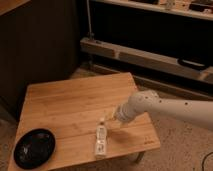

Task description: Place the bottle in the ceramic bowl

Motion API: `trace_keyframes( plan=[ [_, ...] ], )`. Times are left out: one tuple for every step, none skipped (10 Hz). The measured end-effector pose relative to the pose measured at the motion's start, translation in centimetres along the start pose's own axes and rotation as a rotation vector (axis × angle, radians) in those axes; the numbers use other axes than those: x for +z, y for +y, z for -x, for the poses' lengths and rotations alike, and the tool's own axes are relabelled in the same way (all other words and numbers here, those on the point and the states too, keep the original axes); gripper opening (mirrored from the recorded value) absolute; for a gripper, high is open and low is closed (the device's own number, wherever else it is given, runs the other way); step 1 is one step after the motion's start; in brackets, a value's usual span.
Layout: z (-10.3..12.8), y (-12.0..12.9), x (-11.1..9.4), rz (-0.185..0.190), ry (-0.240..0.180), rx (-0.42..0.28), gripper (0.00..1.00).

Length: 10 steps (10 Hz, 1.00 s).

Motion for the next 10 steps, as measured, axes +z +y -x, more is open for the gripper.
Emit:
trace_keyframes(
  plan=[
    [0.0, 1.0, 0.3, -0.006, 0.019, -0.02, 0.65],
    [0.0, 1.8, 0.7, -0.004, 0.035, -0.036, 0.65],
    [0.0, 2.3, 1.2, 0.005, 0.05, -0.048, 0.65],
    [-0.1, 2.7, 1.8, 0.019, 0.07, -0.065, 0.65],
    [-0.2, 3.4, 2.5, 0.028, 0.087, -0.085, 0.65],
    [-0.4, 3.8, 3.0, 0.028, 0.104, -0.103, 0.65],
    [-0.6, 4.4, 3.5, 0.023, 0.119, -0.124, 0.65],
    [-1.0, 5.2, 4.3, 0.009, 0.145, -0.154, 0.65],
    [-1.3, 5.6, 4.6, 0.0, 0.161, -0.173, 0.65],
    [-1.7, 5.7, 5.1, -0.023, 0.182, -0.196, 0.65]
  ],
)
